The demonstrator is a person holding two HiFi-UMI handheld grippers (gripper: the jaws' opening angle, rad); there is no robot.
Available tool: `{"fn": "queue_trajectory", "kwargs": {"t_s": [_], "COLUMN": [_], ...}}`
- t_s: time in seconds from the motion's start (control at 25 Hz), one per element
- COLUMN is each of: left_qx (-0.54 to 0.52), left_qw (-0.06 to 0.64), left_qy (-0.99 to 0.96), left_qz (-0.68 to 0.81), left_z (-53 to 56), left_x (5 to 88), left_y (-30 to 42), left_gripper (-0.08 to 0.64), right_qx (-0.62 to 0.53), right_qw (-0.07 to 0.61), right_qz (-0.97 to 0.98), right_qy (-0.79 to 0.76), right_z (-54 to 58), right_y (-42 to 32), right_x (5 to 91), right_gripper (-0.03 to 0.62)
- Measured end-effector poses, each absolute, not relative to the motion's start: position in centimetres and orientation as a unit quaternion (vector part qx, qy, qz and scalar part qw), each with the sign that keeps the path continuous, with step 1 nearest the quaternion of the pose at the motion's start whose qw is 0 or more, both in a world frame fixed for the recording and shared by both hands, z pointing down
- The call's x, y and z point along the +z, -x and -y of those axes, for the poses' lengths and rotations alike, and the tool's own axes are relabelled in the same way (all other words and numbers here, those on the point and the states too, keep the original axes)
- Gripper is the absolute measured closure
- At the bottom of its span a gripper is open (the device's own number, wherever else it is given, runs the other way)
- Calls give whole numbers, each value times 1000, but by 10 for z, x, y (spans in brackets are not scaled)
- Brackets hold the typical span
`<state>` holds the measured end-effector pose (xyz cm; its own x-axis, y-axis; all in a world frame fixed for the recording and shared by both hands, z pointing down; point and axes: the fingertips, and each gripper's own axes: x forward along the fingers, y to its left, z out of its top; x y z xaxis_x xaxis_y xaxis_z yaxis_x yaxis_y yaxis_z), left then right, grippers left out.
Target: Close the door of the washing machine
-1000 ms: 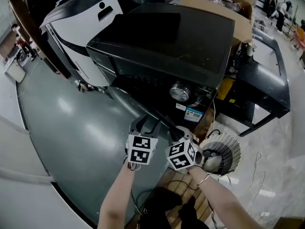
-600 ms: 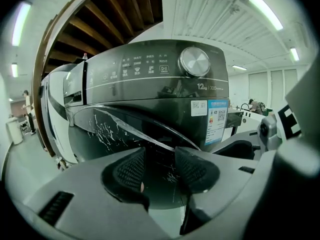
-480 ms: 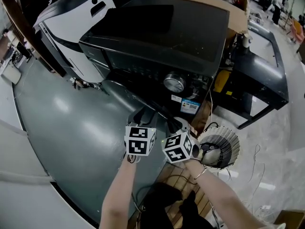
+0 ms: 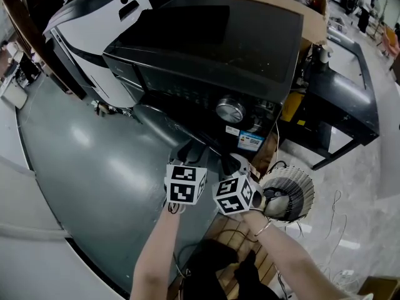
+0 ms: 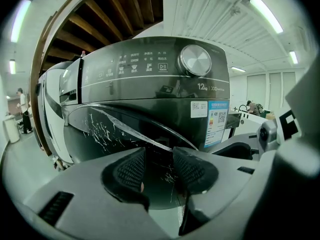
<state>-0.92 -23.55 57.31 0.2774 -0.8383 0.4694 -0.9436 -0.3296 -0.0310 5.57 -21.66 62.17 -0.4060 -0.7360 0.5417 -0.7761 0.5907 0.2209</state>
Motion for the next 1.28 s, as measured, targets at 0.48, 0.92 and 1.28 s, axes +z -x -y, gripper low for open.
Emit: {"fn": "queue_trajectory", "kwargs": {"t_s": [0.48, 0.92, 1.28], "left_qx": [204, 190, 179], "left_qw": [127, 137, 150], "left_qy": [-793, -790, -777], "left_qz": [560, 567, 585], "left_z": [239, 239, 233], "left_x": [574, 574, 573], "left_y": [10, 14, 16], "left_gripper": [373, 356, 354], "right_qx": [37, 25, 38], "right_qw": [305, 306, 320], "right_qz": [845, 845, 835], "right_qy": [-439, -437, -447], "right_z": [221, 220, 213], "right_y": [-54, -52, -62], "right_x": [624, 624, 629], "right_gripper": [494, 491, 491]}}
